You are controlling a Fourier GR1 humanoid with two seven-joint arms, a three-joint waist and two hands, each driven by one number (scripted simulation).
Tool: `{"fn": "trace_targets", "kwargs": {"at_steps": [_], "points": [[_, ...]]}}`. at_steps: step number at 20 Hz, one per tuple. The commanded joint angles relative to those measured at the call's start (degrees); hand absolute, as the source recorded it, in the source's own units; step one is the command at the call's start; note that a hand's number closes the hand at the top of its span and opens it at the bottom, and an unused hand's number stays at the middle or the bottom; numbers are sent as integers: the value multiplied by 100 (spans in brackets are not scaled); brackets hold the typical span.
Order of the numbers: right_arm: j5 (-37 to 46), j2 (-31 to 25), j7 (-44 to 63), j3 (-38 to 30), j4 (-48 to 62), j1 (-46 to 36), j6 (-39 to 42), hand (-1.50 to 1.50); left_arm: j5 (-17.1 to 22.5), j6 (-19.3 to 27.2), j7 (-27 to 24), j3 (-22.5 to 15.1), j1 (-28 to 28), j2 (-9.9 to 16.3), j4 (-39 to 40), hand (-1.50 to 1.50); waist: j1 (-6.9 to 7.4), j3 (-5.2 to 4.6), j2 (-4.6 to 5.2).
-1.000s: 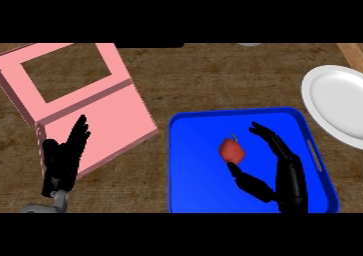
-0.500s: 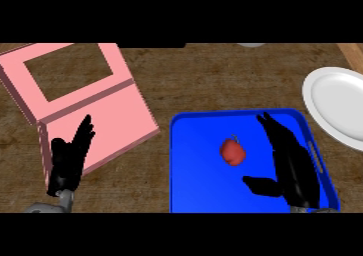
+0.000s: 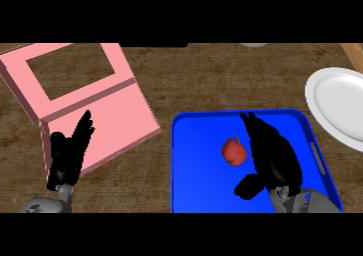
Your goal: Pick the bell pepper from the tray and place it in the plate
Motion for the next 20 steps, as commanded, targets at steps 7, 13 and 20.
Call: {"fn": "trace_targets", "kwargs": {"at_steps": [7, 13, 20], "points": [[-118, 551, 310, -463, 440, -162, 990, -150, -424, 175, 162, -37, 42, -382, -174, 0, -28, 12, -2], [106, 776, -21, -754, 718, -143, 1257, -150, -451, -154, 110, 212, 99, -399, -89, 0, -27, 11, -1], [437, 1110, -403, -1091, 1226, -92, 1263, -150, -690, -252, 176, 302, 319, -535, -378, 0, -21, 12, -1]]}}
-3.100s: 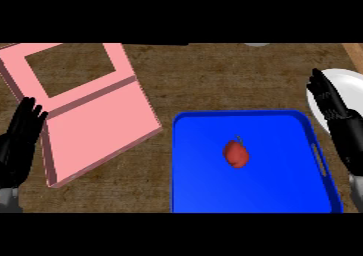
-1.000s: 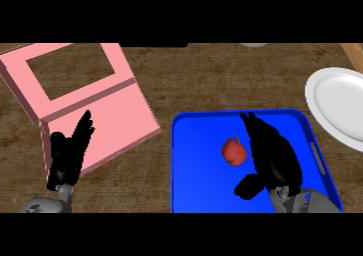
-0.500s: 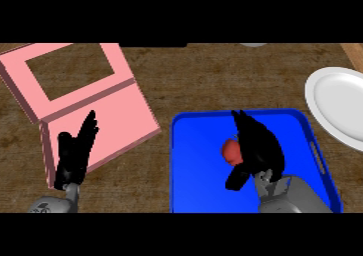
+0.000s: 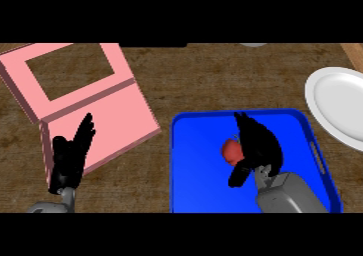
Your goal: Pick the bell pepper from the tray and place it in the plate
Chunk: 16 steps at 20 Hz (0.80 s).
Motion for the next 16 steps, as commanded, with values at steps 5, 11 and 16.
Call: {"fn": "trace_targets", "kwargs": {"at_steps": [5, 11, 16], "points": [[473, 402, -309, -280, 383, 31, 175, -150, -285, -109, 82, 173, 84, -239, -175, 0, -2, 0, -1], [602, 370, -886, -683, 883, 18, 54, 150, -453, -158, 336, 217, 25, -358, -249, 0, -2, 0, 1], [1178, 377, -1120, -197, 786, 131, -128, 150, -457, -282, 553, 360, -160, -273, -295, 0, -5, 0, 0]]}}
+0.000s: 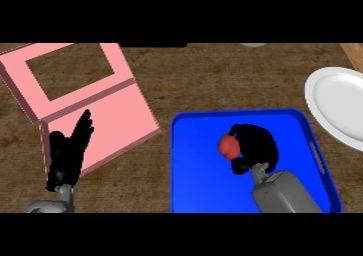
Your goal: Pick the bell pepper from the tray and place it in the plate
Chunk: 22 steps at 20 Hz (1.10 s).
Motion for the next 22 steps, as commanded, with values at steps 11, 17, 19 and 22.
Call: {"fn": "trace_targets", "kwargs": {"at_steps": [11, 17, 19, 22], "points": [[628, -718, -1157, -490, -349, -237, -543, 150, -290, 91, -135, 8, -21, -353, 193, 0, -14, 3, 5], [-919, -2000, -4098, -1565, -126, -95, -809, 150, -147, -146, -76, 86, -51, -171, 88, 0, 1, 13, 20], [-1039, -2179, -4556, -1855, -16, -79, -979, 150, -152, -120, -45, 19, 214, -234, -140, 0, 20, 10, 4], [-1239, -2062, -4572, -2250, -140, -210, -1173, 150, -31, -224, 6, 226, -31, -171, 207, 0, -23, 3, 6]]}}
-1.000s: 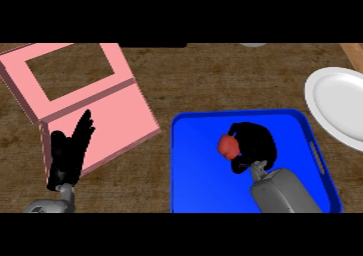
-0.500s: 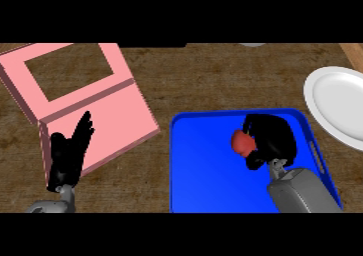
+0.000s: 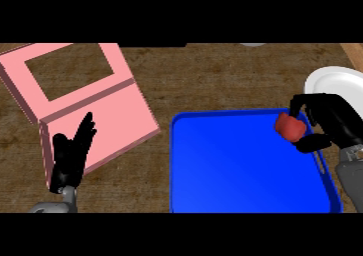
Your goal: Pick the bell pepper from the tray and place it in the plate
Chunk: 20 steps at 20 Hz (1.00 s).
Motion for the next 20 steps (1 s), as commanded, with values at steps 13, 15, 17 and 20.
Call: {"fn": "trace_targets", "kwargs": {"at_steps": [13, 15, 17, 20], "points": [[-593, -671, -204, -2107, 1111, -908, -608, 150, 94, -330, -131, 298, -64, 171, 31, 0, 48, -7, 2], [-491, -715, -568, -2124, 1886, -1218, -823, 150, -491, 235, -130, -309, 207, -386, -75, 0, 75, -5, 8], [-369, -782, -821, -2141, 2288, -1180, -957, 150, -222, -41, 489, -23, -62, -87, -410, 0, 62, -4, 5], [-483, -1186, -1286, -2392, 3146, -1469, -838, 150, -165, -177, -304, 97, 50, -98, 38, 0, 64, -5, 10]]}}
